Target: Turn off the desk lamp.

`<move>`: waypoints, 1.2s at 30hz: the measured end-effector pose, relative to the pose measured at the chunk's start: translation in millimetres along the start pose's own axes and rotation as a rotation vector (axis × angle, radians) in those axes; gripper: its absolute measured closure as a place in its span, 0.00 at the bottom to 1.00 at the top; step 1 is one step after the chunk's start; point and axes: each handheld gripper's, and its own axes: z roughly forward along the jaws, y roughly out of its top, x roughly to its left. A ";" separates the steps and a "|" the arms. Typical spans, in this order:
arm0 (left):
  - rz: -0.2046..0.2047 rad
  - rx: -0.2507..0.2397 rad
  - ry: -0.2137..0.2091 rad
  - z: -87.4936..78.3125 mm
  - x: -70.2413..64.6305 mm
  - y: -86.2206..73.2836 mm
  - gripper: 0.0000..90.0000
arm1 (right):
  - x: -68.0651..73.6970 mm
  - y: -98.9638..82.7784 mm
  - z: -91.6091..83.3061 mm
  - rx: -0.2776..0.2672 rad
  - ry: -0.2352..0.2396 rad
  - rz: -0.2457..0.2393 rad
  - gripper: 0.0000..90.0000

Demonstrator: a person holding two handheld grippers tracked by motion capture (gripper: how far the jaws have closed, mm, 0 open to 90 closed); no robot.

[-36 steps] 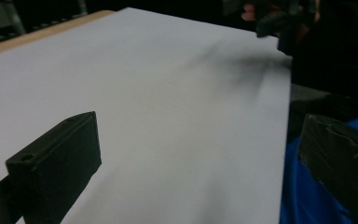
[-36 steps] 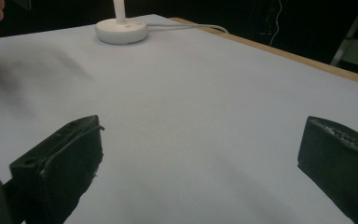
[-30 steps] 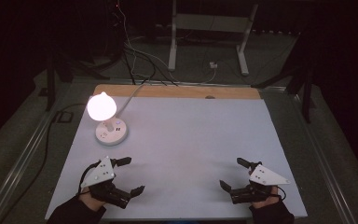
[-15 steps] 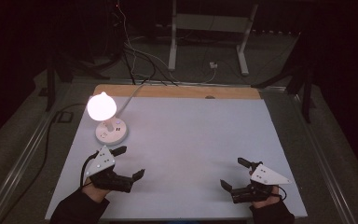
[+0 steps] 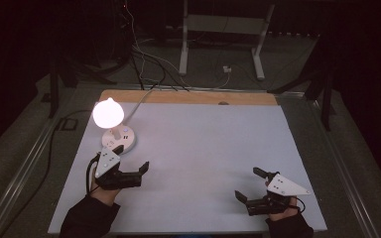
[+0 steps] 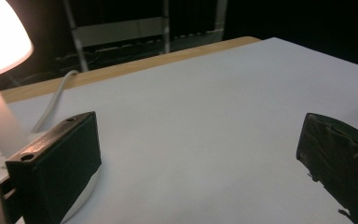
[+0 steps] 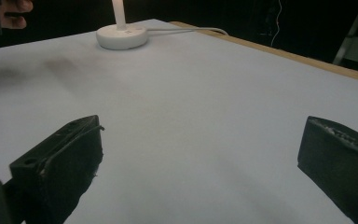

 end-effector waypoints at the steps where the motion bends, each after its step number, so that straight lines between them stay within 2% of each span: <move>1: -0.009 0.004 0.014 3.8 0.5 -0.8 0.00 | -0.1 0.2 -0.2 -0.003 0.000 -0.004 0.00; 2: -0.009 0.004 0.014 3.8 0.5 -0.8 0.00 | -0.1 0.2 -0.2 -0.003 0.000 -0.004 0.00; 4: -0.022 0.011 0.056 7.5 -0.3 -1.9 0.00 | -0.5 0.1 -0.4 -0.003 -0.001 0.003 0.00; 6: -0.049 -0.004 0.075 10.3 -0.6 -3.6 0.00 | -0.3 0.1 -0.5 -0.001 -0.001 0.001 0.00; 7: -0.042 0.016 0.117 13.9 -1.9 -4.4 0.00 | -0.3 0.1 -0.6 -0.003 -0.001 0.000 0.00; 8: -0.042 0.016 0.117 13.9 -1.9 -4.4 0.00 | -0.5 0.2 -0.7 -0.004 0.000 0.001 0.00; 10: -0.077 0.014 0.172 17.0 -4.1 -4.7 0.00 | -1.3 -0.1 -0.4 -0.005 0.001 0.004 0.00; 11: -0.078 0.028 0.205 19.8 -4.9 -4.5 0.00 | -1.2 -0.1 -0.5 -0.003 0.001 0.006 0.00; 13: -0.077 0.024 0.217 20.8 -4.7 -4.7 0.00 | -1.1 0.1 -0.7 -0.006 0.000 0.005 0.00; 16: -0.087 0.017 0.260 25.0 -2.0 -5.8 0.00 | -1.3 0.1 -0.8 -0.006 0.002 0.009 0.00; 19: -0.100 0.039 0.271 30.3 3.0 -7.5 0.00 | -1.0 0.3 -1.2 -0.006 0.001 0.006 0.00; 21: -0.105 0.063 0.307 35.2 6.8 -8.7 0.01 | -1.4 0.1 -0.9 -0.007 0.001 0.010 0.00; 22: -0.105 0.063 0.307 35.2 6.8 -8.7 0.01 | -1.4 0.0 -0.9 -0.006 0.002 0.009 0.00; 24: -0.105 0.073 0.323 37.8 8.9 -8.8 0.05 | -1.3 0.0 -0.9 -0.006 0.001 0.007 0.00; 26: -0.106 0.082 0.379 41.6 11.4 -9.0 0.08 | -1.3 0.2 -1.1 -0.007 0.002 0.009 0.00; 27: -0.106 0.082 0.379 41.6 11.4 -9.0 0.08 | -1.6 0.0 -0.9 -0.006 0.003 0.010 0.00; 28: -0.111 0.086 0.398 43.0 12.4 -9.4 0.09 | -1.5 -0.1 -0.9 -0.005 0.003 0.010 0.00; 29: -0.116 0.088 0.403 44.2 13.5 -9.9 0.09 | -1.5 -0.1 -0.9 -0.005 0.003 0.010 0.00; 30: -0.118 0.084 0.401 45.5 14.2 -10.3 0.18 | -1.4 0.0 -0.9 -0.005 0.002 0.007 0.00; 32: -0.109 0.087 0.406 47.7 15.6 -10.5 0.18 | -1.5 0.1 -1.0 -0.004 0.003 0.009 0.00; 33: -0.113 0.087 0.409 48.6 16.6 -10.5 0.24 | -2.0 -0.2 -1.1 -0.003 0.003 0.015 0.00; 34: -0.118 0.088 0.424 50.0 18.5 -10.4 0.25 | -2.1 -0.4 -1.1 -0.002 0.003 0.014 0.00; 36: -0.127 0.084 0.422 50.7 19.6 -10.4 0.31 | -2.1 -0.3 -1.3 -0.003 0.002 0.014 0.00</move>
